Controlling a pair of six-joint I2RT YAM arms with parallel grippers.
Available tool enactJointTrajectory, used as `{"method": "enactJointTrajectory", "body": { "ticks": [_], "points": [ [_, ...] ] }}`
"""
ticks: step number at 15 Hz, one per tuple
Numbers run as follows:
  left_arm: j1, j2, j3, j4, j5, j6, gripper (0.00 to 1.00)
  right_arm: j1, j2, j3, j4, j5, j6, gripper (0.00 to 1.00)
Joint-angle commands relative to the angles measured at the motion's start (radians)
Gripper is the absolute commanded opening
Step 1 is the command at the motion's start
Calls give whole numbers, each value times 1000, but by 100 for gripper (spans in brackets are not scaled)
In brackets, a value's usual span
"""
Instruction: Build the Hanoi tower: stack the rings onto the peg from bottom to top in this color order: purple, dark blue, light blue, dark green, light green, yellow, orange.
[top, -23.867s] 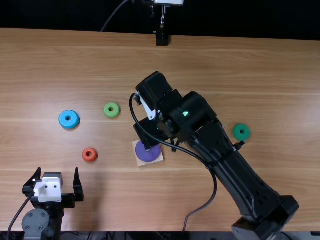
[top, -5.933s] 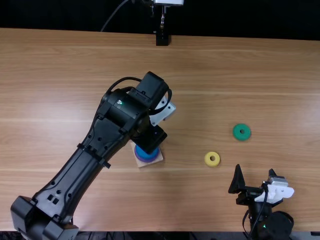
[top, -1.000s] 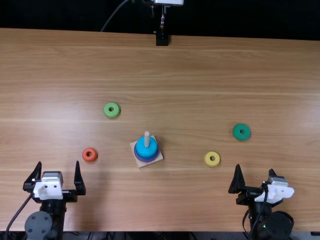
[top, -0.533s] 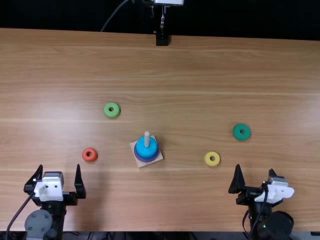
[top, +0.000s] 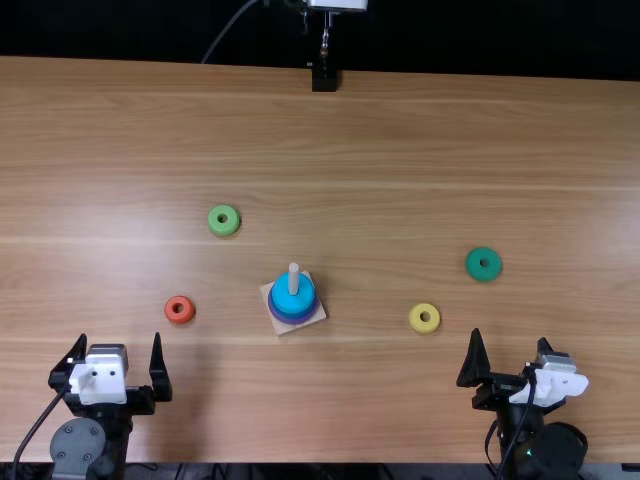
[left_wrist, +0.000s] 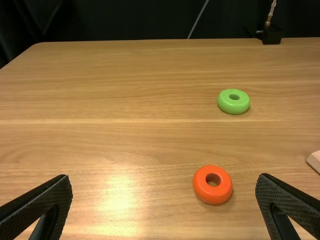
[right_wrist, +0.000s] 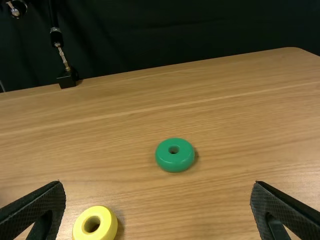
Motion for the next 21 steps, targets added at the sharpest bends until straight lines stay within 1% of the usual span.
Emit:
{"method": "enactJointTrajectory", "body": {
  "ticks": [1, 13, 15, 16, 18, 19, 20, 21],
  "points": [
    [-5, -12, -104, -79, -5, -5, 100, -14, -13, -63, -68, 9, -6, 100],
    [-5, -12, -104, -79, -5, -5, 100, -10, -13, -63, -66, 11, -8, 100],
    [-5, -12, -104, -79, -5, -5, 100, -13, -13, -48, -35, 11, -8, 100],
    [-5, -12, -104, -79, -5, -5, 100, -14, -13, -26, 5, 11, -8, 100],
    [-5, -12, -104, -79, -5, -5, 100, -19, 12, 106, 123, 7, -10, 100],
    [-5, -12, -104, -79, -5, -5, 100, -19, 76, 178, 143, 0, -35, 100],
    [-5, -12, -104, -79, -5, -5, 100, -22, 161, 254, 140, -7, -109, 100],
    [-5, -12, -104, -79, -5, -5, 100, -36, 262, 319, 136, -9, -186, 100]
  ]
}}
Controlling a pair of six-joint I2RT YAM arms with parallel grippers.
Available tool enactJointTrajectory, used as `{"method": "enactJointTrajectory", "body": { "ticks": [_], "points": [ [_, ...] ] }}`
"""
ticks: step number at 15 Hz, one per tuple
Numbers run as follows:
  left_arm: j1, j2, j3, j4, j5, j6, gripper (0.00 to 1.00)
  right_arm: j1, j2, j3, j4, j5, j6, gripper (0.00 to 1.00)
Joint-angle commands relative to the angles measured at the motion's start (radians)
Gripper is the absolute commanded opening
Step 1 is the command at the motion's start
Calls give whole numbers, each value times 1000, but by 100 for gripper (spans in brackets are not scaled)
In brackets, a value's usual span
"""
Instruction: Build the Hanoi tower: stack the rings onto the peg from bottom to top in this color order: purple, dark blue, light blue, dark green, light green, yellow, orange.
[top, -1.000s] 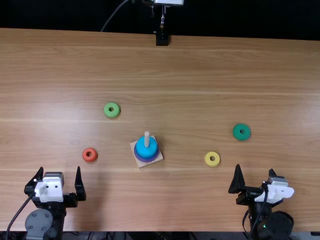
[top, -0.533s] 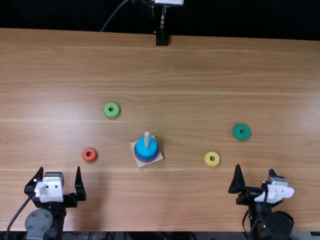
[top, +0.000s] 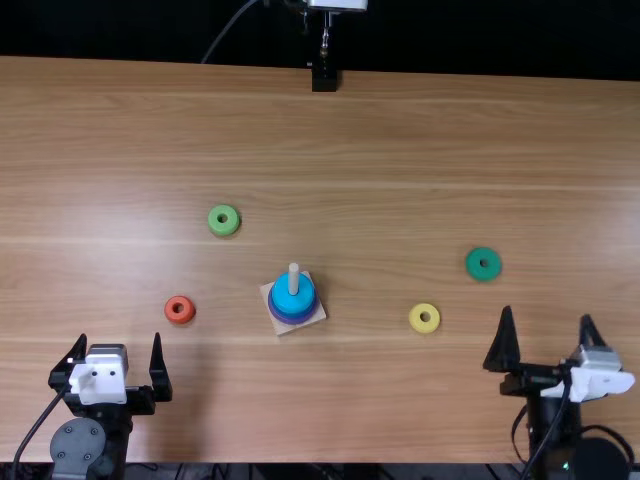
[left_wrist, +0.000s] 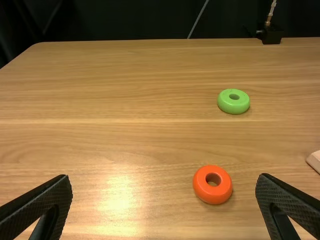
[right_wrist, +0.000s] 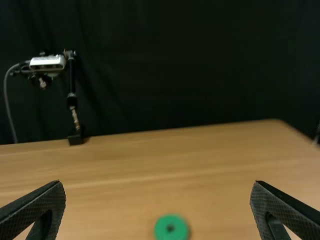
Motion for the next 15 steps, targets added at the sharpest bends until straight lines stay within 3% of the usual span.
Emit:
{"method": "enactJointTrajectory", "body": {
  "ticks": [1, 4, 7, 8, 9, 10, 11, 12, 15],
  "points": [
    [-5, -12, -104, -78, -5, -4, 100, -23, 136, 90, -7, -10, -120, 100],
    [-5, -12, -104, -80, -5, -4, 100, -26, 417, 287, -63, 7, -117, 100],
    [-5, -12, -104, -78, -5, -4, 100, -30, 656, 489, -300, 3, -113, 100],
    [-5, -12, -104, -78, -5, -4, 100, -30, 763, 554, -359, -1, -76, 100],
    [-5, -12, -104, -78, -5, -4, 100, -30, 851, 606, -414, -1, 31, 100],
    [-5, -12, -104, -80, -5, -4, 100, -30, 918, 652, -442, 5, 158, 100],
    [-5, -12, -104, -78, -5, -4, 100, -26, 986, 679, -449, -1, 237, 100],
    [-5, -12, -104, -78, -5, -4, 100, -23, 1060, 690, -449, 1, 268, 100],
    [-5, -12, -104, -78, -5, -4, 100, -23, 1262, 739, -451, 5, 268, 100]
  ]
}}
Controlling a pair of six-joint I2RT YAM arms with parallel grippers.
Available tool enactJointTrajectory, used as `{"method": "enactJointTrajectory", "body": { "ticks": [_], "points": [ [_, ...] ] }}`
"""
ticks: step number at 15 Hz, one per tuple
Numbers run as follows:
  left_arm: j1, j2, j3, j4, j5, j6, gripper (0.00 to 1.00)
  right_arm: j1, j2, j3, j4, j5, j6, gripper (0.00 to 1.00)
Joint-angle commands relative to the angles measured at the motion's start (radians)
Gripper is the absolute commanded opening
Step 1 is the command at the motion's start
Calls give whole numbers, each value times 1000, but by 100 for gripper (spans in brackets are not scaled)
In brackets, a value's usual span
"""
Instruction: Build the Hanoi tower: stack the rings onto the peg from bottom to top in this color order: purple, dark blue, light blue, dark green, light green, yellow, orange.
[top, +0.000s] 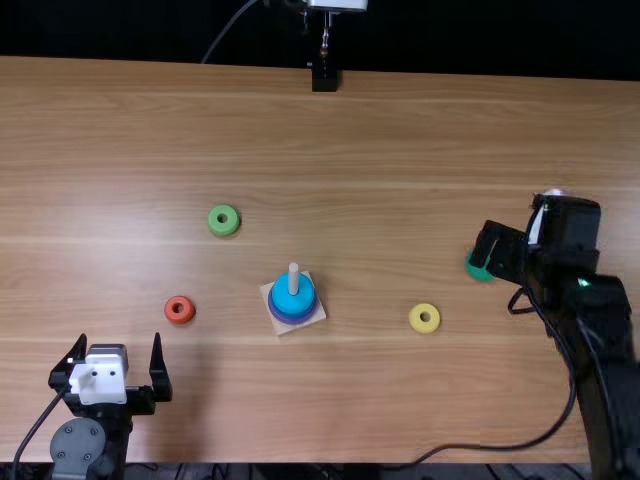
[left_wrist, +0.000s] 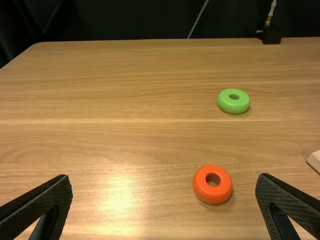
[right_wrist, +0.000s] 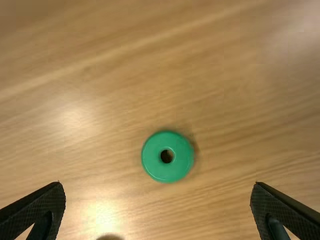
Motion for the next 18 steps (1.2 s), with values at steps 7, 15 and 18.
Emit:
{"method": "enactJointTrajectory", "body": {
  "ticks": [7, 15, 18],
  "points": [
    [-5, -12, -104, -78, -5, -5, 100, -8, 244, 59, 13, 2, 47, 100],
    [-5, -12, -104, -78, -5, -5, 100, -4, 417, 170, 15, 0, 60, 100],
    [-5, -12, -104, -78, -5, -5, 100, -4, 438, 173, 15, 2, 58, 100]
  ]
}}
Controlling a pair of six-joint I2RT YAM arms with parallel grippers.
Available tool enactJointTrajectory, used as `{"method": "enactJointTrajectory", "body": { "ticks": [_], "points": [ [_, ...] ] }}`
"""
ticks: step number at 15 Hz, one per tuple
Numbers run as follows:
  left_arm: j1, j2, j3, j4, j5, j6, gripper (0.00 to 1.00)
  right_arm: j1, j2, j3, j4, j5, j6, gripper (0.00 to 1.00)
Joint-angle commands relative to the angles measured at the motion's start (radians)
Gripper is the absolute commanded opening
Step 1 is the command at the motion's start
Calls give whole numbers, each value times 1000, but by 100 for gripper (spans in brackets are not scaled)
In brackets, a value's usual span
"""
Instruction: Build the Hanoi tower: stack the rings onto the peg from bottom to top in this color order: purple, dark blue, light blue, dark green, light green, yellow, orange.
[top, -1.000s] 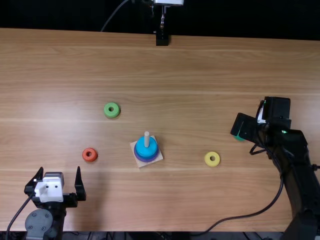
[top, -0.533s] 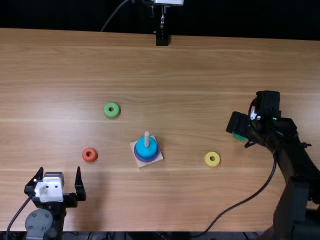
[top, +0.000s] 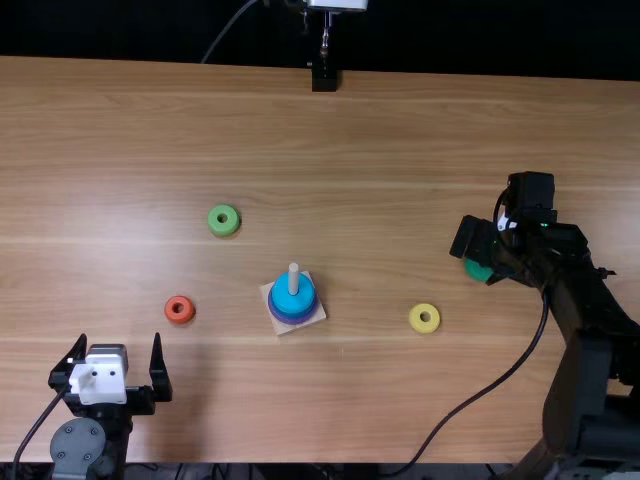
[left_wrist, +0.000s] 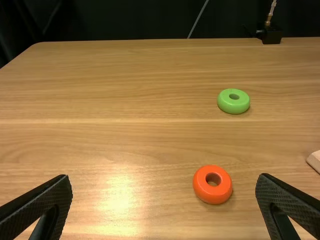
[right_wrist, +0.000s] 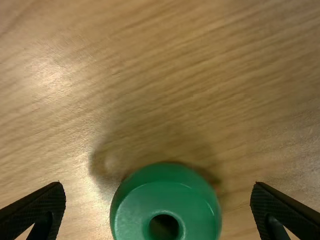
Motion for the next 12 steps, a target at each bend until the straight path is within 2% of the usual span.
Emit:
{"method": "enactJointTrajectory", "body": {
  "ticks": [1, 12],
  "points": [
    [-5, -12, -104, -78, -5, -4, 100, -4, 25, 22, -2, 2, 15, 100],
    [-5, -12, -104, -78, -5, -4, 100, -3, 49, 20, -22, 5, 15, 100]
  ]
}}
